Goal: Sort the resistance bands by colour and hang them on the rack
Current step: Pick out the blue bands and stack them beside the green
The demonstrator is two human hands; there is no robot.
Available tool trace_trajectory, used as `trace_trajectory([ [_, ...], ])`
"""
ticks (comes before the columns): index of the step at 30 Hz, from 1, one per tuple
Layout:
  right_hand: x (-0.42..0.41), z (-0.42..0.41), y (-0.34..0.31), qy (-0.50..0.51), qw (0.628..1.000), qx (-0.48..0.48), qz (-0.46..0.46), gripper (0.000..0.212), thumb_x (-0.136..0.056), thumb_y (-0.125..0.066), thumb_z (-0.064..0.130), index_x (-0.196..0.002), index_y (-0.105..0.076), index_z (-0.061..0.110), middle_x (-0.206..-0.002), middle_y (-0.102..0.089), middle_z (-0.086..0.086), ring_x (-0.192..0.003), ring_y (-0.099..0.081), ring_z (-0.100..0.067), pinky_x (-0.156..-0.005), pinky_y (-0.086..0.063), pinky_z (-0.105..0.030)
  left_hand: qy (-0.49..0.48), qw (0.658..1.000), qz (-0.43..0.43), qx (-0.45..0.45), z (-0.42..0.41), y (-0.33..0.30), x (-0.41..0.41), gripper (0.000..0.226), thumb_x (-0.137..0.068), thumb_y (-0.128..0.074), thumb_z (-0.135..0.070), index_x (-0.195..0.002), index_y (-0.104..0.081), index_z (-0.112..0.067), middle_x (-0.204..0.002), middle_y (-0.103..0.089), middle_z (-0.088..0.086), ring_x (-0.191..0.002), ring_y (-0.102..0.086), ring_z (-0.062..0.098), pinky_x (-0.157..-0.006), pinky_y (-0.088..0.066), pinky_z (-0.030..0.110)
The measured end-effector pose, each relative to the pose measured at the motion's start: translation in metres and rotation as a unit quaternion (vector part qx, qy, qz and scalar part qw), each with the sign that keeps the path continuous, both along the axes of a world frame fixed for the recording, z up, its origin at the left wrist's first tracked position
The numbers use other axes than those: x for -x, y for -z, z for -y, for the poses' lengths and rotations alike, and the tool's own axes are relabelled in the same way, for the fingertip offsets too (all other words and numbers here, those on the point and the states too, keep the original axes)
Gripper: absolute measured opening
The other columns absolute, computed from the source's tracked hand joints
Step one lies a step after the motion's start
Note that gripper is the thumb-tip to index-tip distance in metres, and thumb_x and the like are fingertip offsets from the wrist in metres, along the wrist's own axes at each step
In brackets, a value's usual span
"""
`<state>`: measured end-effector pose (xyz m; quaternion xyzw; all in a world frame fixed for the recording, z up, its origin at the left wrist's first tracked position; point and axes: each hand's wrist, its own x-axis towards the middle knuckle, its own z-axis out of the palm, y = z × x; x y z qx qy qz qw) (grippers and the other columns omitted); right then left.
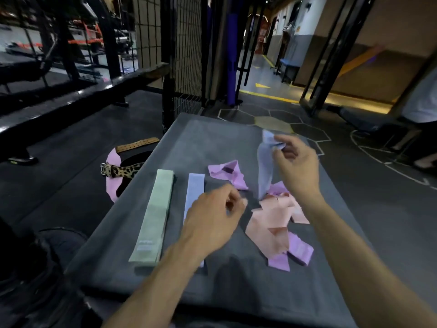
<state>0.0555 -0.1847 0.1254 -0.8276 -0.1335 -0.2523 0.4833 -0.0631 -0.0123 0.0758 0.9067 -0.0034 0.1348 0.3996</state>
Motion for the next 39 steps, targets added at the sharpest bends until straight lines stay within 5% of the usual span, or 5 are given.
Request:
trace_trajectory([
  [10,0.131,-0.019,0.009,-0.025,0.988,0.143,0.055,0.035,-0.090,-0.069,0.021,-0.121,-0.060,0.035,-0.070,-0.064,0.015,-0.065,-0.063,-0.007,-0.065,-0.052,-0.027,0.021,0.941,-0.028,0.338,0.008,-0.037,0.038,0.054,-0.082,-0.056,-0.074,-0.095,-0.073,-0.024,-0.089,-0.077,-0.007,-0.083,-0.075,0.015,-0.080,-0.058,0.041],
  [18,0.144,-0.023,0.021,-0.028,0.914,0.329,0.237,0.016,-0.079,-0.066,0.017,-0.093,-0.069,0.023,-0.058,-0.060,0.006,-0.050,-0.056,-0.019,-0.045,-0.045,-0.035,0.010,0.978,0.011,0.207,-0.014,-0.044,0.045,0.034,-0.096,-0.059,-0.048,-0.075,-0.068,-0.023,-0.069,-0.074,-0.003,-0.056,-0.070,0.016,-0.058,-0.049,0.027],
  [28,0.142,-0.005,-0.004,-0.243,0.965,-0.027,-0.094,0.022,-0.100,-0.062,0.023,-0.122,-0.063,0.026,-0.110,-0.071,0.014,-0.105,-0.066,-0.009,-0.090,-0.053,-0.032,0.223,0.960,0.041,0.164,-0.037,-0.062,0.048,0.037,-0.101,-0.054,-0.036,-0.087,-0.060,-0.003,-0.073,-0.048,0.009,-0.070,-0.051,0.017,-0.067,-0.055,0.033],
  [35,0.143,-0.013,-0.022,-0.275,0.954,-0.101,-0.066,0.005,-0.095,-0.068,0.013,-0.091,-0.069,0.009,-0.082,-0.070,-0.015,-0.073,-0.060,-0.017,-0.065,-0.047,-0.036,0.190,0.957,0.080,0.204,-0.030,-0.061,0.055,0.045,-0.094,-0.057,-0.053,-0.096,-0.064,-0.010,-0.087,-0.059,0.030,-0.078,-0.061,0.041,-0.077,-0.052,0.058],
  [39,0.144,-0.017,-0.035,-0.257,0.955,-0.145,-0.025,0.008,-0.095,-0.067,0.008,-0.090,-0.068,0.014,-0.075,-0.067,-0.004,-0.071,-0.059,-0.014,-0.063,-0.049,-0.031,0.241,0.941,-0.025,0.238,-0.028,-0.052,0.060,0.027,-0.096,-0.063,-0.029,-0.122,-0.065,-0.021,-0.117,-0.074,-0.003,-0.112,-0.068,0.017,-0.095,-0.055,0.036],
])
